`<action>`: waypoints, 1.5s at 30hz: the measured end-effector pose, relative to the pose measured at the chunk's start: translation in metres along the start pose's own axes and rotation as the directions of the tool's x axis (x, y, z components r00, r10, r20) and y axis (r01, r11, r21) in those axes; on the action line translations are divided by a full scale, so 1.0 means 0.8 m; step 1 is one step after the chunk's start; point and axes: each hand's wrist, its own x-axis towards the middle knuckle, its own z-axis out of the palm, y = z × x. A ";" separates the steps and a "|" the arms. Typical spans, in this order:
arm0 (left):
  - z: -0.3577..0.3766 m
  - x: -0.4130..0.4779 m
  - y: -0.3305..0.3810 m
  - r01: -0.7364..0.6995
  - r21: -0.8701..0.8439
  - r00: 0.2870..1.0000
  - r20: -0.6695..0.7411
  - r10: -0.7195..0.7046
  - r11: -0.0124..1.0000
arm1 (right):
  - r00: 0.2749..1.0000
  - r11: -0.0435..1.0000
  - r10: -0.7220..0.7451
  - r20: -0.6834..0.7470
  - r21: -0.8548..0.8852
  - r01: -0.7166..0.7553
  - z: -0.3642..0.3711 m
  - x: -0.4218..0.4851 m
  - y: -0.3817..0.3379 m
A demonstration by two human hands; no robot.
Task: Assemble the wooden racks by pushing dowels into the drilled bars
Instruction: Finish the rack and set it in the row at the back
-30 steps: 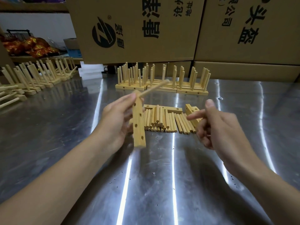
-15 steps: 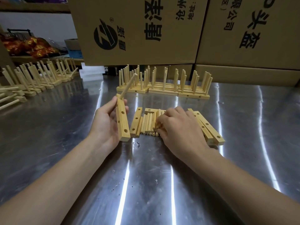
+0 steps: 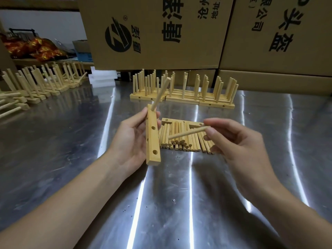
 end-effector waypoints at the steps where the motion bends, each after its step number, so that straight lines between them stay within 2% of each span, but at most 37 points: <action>1: 0.001 -0.001 -0.003 0.018 -0.012 0.999 0.027 -0.017 1.000 | 1.000 0.999 0.006 0.007 0.032 -0.007 0.001 -0.005 0.003; 5: 0.007 -0.002 -0.014 0.089 -0.034 0.992 0.093 -0.086 0.995 | 1.000 0.996 -0.021 0.003 0.086 0.020 0.000 -0.011 0.008; 10: 0.016 -0.003 -0.022 0.132 -0.099 0.989 0.081 -0.125 0.986 | 0.997 0.987 -0.072 -0.004 0.144 0.072 0.000 -0.013 0.000; 14: 0.020 -0.006 -0.026 0.149 -0.086 0.986 0.090 -0.141 0.985 | 1.000 0.972 -0.027 0.008 0.235 0.024 0.005 -0.015 0.000; 20: 0.025 -0.008 -0.031 0.144 -0.056 0.980 0.148 -0.134 0.988 | 0.986 0.967 0.025 0.167 0.247 -0.066 0.012 -0.021 0.004; 21: 0.025 -0.008 -0.031 0.136 -0.028 0.980 0.150 -0.130 0.990 | 0.984 0.977 -0.007 0.180 0.209 -0.031 0.013 -0.022 0.000; 23: 0.026 -0.010 -0.031 0.111 0.038 0.983 0.141 -0.115 0.993 | 0.965 0.986 -0.143 0.218 -0.056 0.158 0.010 -0.022 -0.002; 25: 0.026 -0.011 -0.032 0.077 0.109 0.988 0.123 -0.090 0.991 | 0.908 0.845 -0.282 0.309 -0.368 0.387 0.005 -0.022 0.000; 26: 0.026 -0.010 -0.034 0.057 0.148 0.991 0.108 -0.074 0.987 | 0.885 0.770 -0.314 0.344 -0.453 0.450 0.005 -0.023 0.002; 27: 0.026 -0.011 -0.035 0.037 0.190 0.994 0.091 -0.055 0.981 | 0.881 0.748 -0.313 0.354 -0.480 0.459 0.006 -0.025 0.002; 29: 0.026 -0.011 -0.038 -0.007 0.265 0.997 0.076 -0.013 0.964 | 0.901 0.786 -0.273 0.338 -0.462 0.411 0.007 -0.027 -0.001; 30: 0.027 -0.012 -0.039 -0.028 0.289 0.997 0.078 0.006 0.957 | 0.897 0.773 -0.289 0.335 -0.471 0.425 0.006 -0.027 -0.004; 33: 0.027 -0.014 -0.039 -0.085 0.314 0.995 0.080 0.063 0.946 | 0.863 0.665 -0.349 0.364 -0.552 0.503 0.004 -0.025 -0.010; 38: 0.029 -0.015 -0.042 -0.171 0.366 0.985 0.055 0.162 0.915 | 0.835 0.596 -0.384 0.394 -0.586 0.550 0.006 -0.027 -0.013; 45: 0.029 -0.018 -0.046 -0.218 0.422 0.974 0.046 0.220 0.880 | 0.838 0.601 -0.413 0.356 -0.585 0.544 0.012 -0.032 -0.010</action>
